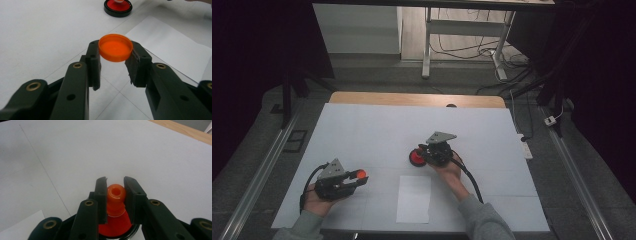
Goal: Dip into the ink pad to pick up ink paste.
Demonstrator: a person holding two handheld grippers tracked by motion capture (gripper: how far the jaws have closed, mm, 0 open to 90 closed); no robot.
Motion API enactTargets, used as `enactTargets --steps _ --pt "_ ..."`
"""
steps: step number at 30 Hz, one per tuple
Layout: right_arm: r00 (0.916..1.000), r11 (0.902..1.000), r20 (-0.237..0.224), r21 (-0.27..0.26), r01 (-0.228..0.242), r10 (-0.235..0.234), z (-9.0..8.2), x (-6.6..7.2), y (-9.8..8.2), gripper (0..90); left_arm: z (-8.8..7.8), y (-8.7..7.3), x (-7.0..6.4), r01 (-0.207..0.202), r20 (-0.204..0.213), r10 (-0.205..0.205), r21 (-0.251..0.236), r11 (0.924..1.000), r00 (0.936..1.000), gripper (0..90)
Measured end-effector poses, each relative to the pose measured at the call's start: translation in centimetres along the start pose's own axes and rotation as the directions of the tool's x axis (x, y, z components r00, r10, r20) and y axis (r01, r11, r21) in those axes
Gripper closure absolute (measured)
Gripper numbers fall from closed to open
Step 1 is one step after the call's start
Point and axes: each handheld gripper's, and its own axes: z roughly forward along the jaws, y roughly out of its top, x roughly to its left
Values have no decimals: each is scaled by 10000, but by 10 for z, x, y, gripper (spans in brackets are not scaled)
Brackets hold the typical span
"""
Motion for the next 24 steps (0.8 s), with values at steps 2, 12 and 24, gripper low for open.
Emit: enactTargets --steps 2,12,24 --pt "10000 10000 -12 36 44 -44 1 1 0 726 0 0 0 4 -1 -4 3 10000 10000 648" --pt "9994 9984 50 444 354 -357 2 4 -1 727 0 -1 1 30 -20 -30 -9 10000 10000 648" --pt "9998 9991 79 389 173 -176 3 3 -4 730 -1 -1 0 27 -40 -27 -32 10000 10000 647"
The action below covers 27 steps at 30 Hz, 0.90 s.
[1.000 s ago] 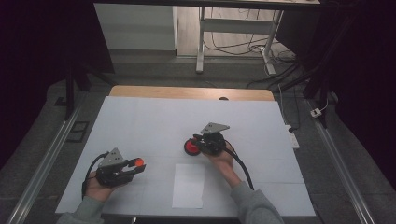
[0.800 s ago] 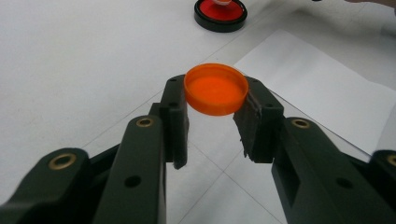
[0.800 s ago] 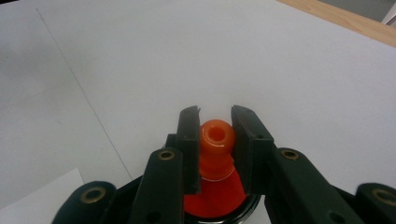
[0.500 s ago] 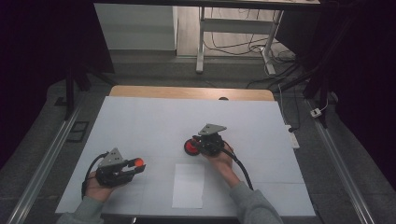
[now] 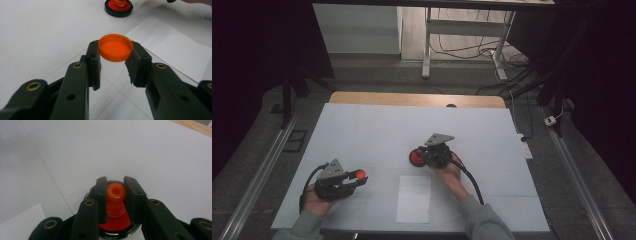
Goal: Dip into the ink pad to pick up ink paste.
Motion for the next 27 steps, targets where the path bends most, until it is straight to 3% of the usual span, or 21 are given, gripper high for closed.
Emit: enactTargets --steps 7,27 --pt "9997 9996 -161 -204 -182 178 0 -2 -3 731 1 0 -1 -22 11 22 37 10000 10000 647" --pt "9997 9978 -60 -630 -230 226 0 0 -10 732 0 0 -1 -10 -21 10 10 10000 10000 647"
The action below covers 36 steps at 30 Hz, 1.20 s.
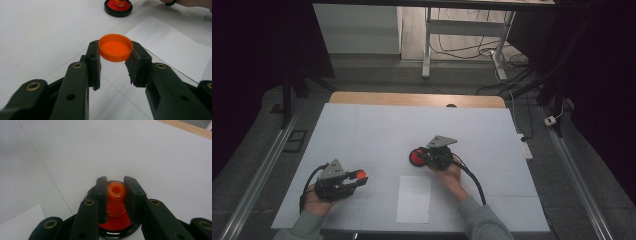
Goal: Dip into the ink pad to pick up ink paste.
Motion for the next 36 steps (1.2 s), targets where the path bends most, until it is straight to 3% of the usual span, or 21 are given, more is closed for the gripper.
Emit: enactTargets --steps 6,8,11,19,30,36 --pt "9998 9997 -105 -171 -162 160 0 -1 -1 728 0 1 -1 -18 0 18 -38 10000 10000 647" --pt "9961 9920 -356 -949 -837 806 -6 -4 1 726 -1 1 0 -14 0 14 -66 10000 10000 647" --pt "9948 9803 -388 -1707 -996 944 -21 -5 15 727 0 0 0 -22 -9 22 -37 10000 10000 647" --pt "9931 9728 -485 -2017 -1141 1064 -39 -9 22 727 1 1 0 -23 -9 23 -44 10000 10000 647" --pt "9942 9685 -527 -2265 -1033 937 -48 -6 30 726 1 1 0 -17 11 18 -27 10000 10000 647" --pt "9957 9708 -518 -2239 -862 765 -47 -3 33 726 1 1 1 -2 -11 2 -9 10000 10000 647"
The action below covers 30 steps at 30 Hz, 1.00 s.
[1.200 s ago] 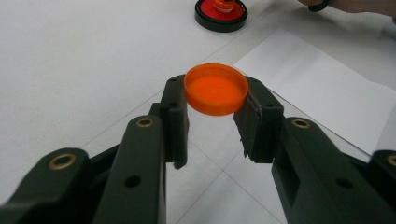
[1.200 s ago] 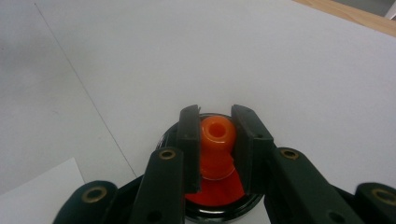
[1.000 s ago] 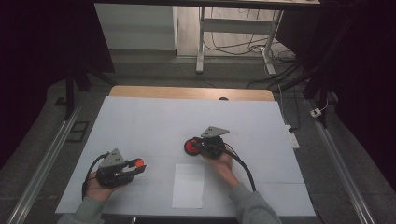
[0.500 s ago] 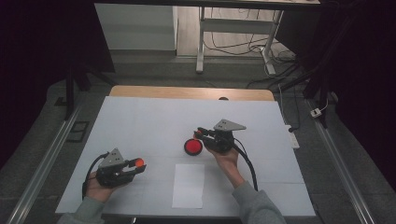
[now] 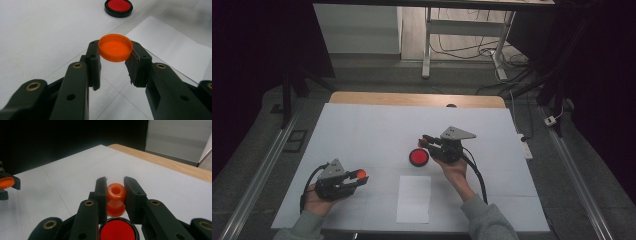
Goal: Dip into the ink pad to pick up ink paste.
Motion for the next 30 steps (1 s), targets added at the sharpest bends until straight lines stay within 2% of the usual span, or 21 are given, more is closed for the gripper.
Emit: enactTargets --steps 14,24,30 --pt "9998 9986 26 494 195 -196 11 1 -8 725 2 -1 1 59 -12 -59 61 10000 10000 646" --pt "9989 9910 -66 1251 478 -474 27 5 -20 725 2 -1 1 62 -36 -62 71 10000 10000 646" --pt "9985 9862 41 1568 534 -547 32 5 -24 725 2 -1 2 76 -19 -75 64 10000 10000 646"
